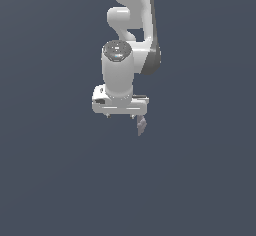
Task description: Pick up the object and move it to a goal position.
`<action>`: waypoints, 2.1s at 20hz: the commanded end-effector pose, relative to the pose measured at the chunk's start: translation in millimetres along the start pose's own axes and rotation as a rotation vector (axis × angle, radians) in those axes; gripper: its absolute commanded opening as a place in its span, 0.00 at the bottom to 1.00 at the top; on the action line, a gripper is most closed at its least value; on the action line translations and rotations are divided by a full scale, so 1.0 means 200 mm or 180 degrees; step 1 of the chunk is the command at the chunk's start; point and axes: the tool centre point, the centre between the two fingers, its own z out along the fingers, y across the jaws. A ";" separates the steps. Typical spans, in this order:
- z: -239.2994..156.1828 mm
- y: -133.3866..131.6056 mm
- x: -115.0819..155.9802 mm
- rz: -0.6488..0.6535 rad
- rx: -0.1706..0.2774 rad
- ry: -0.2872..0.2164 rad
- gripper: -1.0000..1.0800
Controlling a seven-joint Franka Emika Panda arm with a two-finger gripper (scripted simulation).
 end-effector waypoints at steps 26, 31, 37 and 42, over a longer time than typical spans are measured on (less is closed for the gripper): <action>0.12 -0.49 -0.16 -0.0123 0.0061 0.0046 0.96; 0.22 -0.49 -0.16 -0.0122 0.0062 0.0047 0.96; 0.33 -0.50 -0.16 -0.0120 0.0063 0.0049 0.96; 0.34 -0.50 -0.16 -0.0120 0.0063 0.0049 0.00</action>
